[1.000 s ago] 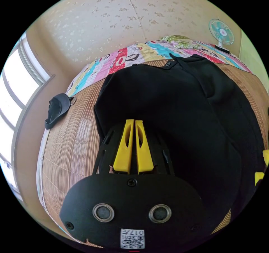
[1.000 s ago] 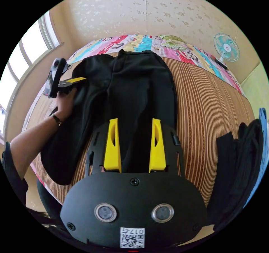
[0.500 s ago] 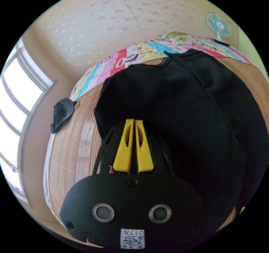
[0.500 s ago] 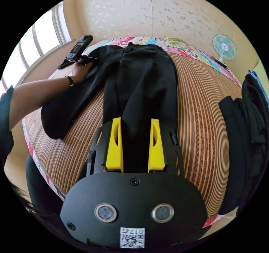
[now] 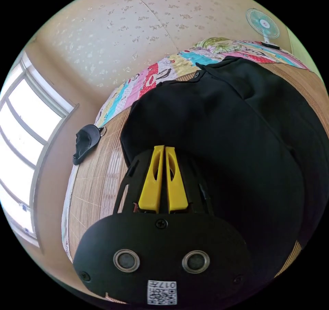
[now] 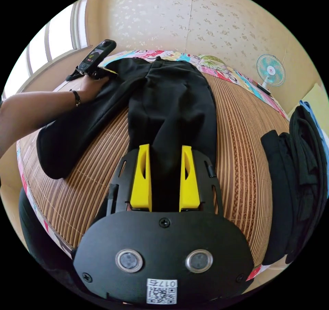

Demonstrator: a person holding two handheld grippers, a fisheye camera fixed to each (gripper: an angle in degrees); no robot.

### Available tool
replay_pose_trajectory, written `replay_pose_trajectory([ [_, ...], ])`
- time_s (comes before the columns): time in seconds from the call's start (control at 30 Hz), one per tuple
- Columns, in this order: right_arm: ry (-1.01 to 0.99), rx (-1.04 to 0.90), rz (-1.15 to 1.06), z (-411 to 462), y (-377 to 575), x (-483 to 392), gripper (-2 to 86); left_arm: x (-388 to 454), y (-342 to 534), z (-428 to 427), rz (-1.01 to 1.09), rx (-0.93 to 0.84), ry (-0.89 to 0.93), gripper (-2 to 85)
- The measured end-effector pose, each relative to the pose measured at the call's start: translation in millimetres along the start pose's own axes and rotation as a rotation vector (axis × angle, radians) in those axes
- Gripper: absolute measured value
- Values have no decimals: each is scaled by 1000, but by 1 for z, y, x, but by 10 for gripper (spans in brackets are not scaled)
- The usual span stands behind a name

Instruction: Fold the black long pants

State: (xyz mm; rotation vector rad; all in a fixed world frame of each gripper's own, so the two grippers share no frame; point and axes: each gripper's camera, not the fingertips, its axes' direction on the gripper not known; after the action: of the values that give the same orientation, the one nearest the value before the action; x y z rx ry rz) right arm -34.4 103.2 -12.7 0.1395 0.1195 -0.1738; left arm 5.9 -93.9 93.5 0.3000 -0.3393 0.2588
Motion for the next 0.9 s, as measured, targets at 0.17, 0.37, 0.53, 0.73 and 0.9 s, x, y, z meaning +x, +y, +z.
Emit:
replay_pose_trajectory([
  [0.17, 52, 18, -6, -1, -1, -6, 127, -62, 82, -68, -226, 135, 131, -5],
  [0.37, 88, 29, -17, -1, -3, -11, 120, -138, 205, -146, -328, 110, 424, 45],
  [0.53, 84, 29, -13, -2, -5, -9, 118, -149, 275, -173, -354, -92, 593, 131],
  [0.73, 86, 26, -14, -2, -8, -8, 116, -155, 333, -197, -393, -138, 702, 51],
  [0.9, 77, 27, -7, -2, -11, -5, 115, -178, 381, -296, -365, 113, 768, 30],
])
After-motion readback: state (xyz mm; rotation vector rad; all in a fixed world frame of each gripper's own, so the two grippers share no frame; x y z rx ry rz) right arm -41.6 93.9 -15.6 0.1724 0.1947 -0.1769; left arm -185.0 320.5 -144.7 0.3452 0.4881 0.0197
